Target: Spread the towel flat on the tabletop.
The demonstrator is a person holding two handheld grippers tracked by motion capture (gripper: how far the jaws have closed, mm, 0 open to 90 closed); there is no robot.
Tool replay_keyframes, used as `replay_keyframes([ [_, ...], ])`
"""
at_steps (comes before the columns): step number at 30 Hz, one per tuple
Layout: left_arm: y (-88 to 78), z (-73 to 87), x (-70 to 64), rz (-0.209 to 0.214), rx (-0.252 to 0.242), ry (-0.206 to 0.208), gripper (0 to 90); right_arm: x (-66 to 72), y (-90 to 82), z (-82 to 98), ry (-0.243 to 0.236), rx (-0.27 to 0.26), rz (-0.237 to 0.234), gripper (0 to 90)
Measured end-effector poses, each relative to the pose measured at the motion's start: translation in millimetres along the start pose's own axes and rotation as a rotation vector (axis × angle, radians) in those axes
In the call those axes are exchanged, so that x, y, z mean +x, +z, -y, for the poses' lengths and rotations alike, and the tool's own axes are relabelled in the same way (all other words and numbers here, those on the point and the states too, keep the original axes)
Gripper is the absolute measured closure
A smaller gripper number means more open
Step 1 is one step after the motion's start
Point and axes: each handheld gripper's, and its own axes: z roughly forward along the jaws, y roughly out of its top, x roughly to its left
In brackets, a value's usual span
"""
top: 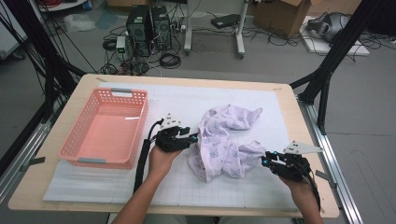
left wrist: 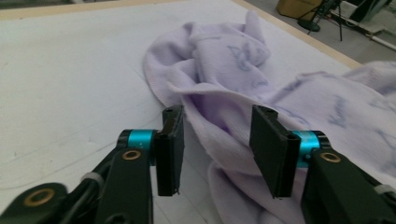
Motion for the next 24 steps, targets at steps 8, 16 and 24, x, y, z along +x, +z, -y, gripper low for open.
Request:
replay_keyframes([
  [8, -22.7, 20.0, -19.0, 0.066, 0.01, 0.124, 43.3, 0.2, -10.9, 0.9, 0.011, -0.096, -0.044, 53.0],
  [16, -31.0, 44.0, -28.6, 0.132, 0.003, 0.156, 34.0, 10.4, 8.7, 4.9, -0.083, -0.036, -0.033, 48.4],
  [24, -24.1, 51.2, -48.4, 0.165, 0.024, 0.2, 31.3, 9.2, 31.2, 9.5, -0.053, -0.018, -0.068, 53.2],
])
